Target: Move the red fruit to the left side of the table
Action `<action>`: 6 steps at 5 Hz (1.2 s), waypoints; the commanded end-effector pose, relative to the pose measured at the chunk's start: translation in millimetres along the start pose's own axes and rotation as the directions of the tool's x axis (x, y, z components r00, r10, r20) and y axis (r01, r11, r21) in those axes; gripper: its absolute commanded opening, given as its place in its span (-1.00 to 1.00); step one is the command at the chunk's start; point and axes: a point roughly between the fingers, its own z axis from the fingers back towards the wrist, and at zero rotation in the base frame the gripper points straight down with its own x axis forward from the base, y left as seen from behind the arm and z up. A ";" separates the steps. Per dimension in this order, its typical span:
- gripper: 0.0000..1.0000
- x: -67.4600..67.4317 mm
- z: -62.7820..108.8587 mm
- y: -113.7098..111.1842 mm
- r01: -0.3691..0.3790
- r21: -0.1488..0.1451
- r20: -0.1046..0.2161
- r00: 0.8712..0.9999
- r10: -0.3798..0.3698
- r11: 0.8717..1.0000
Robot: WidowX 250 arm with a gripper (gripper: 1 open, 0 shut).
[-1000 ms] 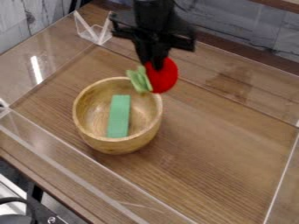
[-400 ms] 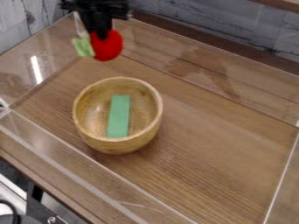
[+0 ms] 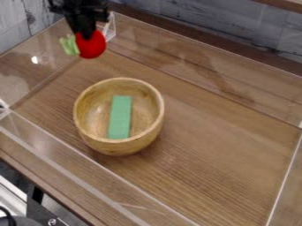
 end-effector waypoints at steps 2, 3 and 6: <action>-1.00 48.2 0.3 22.7 -0.039 0.040 0.062 0.997 0.036 0.998; -1.00 44.1 -16.0 20.1 -0.016 0.028 0.058 0.998 0.014 0.999; -1.00 35.2 -47.0 14.9 -0.140 0.043 0.044 0.989 0.138 0.989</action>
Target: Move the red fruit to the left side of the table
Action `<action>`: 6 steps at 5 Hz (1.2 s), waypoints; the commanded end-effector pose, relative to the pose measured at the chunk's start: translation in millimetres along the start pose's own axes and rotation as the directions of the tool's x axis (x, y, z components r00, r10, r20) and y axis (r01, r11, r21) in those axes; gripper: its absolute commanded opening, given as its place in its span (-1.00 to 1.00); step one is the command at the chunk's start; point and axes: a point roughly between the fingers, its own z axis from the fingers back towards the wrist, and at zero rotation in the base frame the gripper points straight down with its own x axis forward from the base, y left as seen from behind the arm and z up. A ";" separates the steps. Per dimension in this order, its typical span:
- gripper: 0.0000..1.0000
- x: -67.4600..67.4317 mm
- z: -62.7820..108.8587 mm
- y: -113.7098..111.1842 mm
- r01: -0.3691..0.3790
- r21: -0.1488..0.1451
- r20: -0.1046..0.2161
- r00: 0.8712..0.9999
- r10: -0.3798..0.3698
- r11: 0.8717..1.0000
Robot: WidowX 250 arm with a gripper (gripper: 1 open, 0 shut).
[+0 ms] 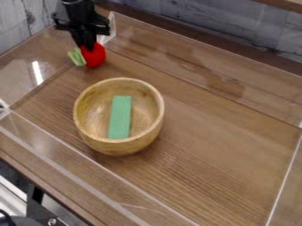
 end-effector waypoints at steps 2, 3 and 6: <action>-1.00 11.2 7.9 -5.1 -0.010 -0.005 0.029 1.000 0.010 1.000; 1.00 14.4 6.1 -6.9 -0.017 -0.008 0.025 1.000 0.017 1.000; -1.00 18.5 -4.2 -6.8 -0.044 -0.006 0.016 0.999 0.044 0.999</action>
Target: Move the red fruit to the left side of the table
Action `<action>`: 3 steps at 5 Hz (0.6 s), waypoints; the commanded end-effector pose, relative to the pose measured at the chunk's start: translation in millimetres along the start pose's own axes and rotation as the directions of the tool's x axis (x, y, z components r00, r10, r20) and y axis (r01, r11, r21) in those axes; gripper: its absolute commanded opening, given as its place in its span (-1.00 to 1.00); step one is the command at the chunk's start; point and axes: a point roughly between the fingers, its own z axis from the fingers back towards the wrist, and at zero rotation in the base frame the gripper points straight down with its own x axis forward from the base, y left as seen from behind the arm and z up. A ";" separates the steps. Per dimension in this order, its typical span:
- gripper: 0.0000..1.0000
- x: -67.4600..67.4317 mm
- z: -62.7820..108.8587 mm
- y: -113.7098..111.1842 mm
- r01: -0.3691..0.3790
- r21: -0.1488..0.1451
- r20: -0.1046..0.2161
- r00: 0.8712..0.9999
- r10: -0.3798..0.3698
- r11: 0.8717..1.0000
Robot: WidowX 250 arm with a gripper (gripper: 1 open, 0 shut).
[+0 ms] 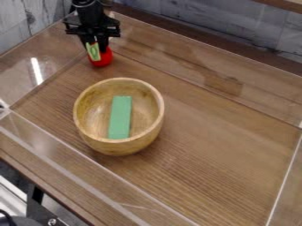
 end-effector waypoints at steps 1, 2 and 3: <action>-1.00 8.0 10.0 5.5 -0.018 0.003 0.039 0.999 0.018 1.000; -1.00 5.3 8.0 7.4 -0.028 -0.003 0.032 0.999 0.028 1.000; 1.00 2.0 2.3 9.8 -0.059 0.020 0.021 0.998 0.058 0.998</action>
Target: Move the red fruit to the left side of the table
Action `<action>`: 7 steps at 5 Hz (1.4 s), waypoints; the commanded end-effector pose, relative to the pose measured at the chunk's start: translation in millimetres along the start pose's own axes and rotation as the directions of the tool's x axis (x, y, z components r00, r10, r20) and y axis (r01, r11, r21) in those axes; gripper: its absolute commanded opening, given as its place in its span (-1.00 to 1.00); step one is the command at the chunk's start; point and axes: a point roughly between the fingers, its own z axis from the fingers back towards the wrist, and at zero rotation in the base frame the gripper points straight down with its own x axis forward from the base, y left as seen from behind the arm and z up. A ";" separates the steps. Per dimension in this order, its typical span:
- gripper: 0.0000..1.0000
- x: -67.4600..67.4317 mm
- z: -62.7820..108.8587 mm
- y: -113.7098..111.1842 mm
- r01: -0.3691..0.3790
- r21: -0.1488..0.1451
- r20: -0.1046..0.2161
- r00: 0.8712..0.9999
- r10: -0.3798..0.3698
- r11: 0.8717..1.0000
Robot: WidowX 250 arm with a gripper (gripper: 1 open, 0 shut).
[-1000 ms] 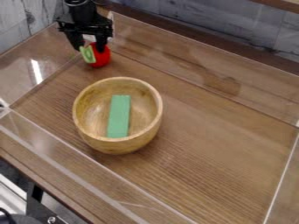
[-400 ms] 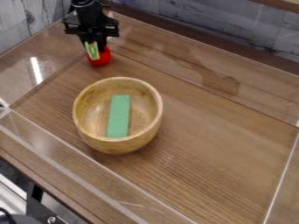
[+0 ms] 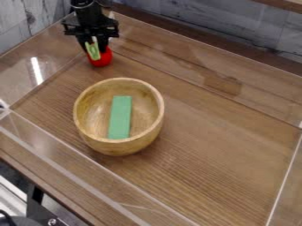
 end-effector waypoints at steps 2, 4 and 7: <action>1.00 -2.1 8.3 2.5 -0.030 0.027 0.009 1.000 0.030 0.999; 1.00 2.0 30.3 2.1 -0.028 0.024 0.014 1.000 0.027 0.999; 1.00 6.8 65.8 0.6 -0.074 0.004 0.026 0.997 0.073 0.997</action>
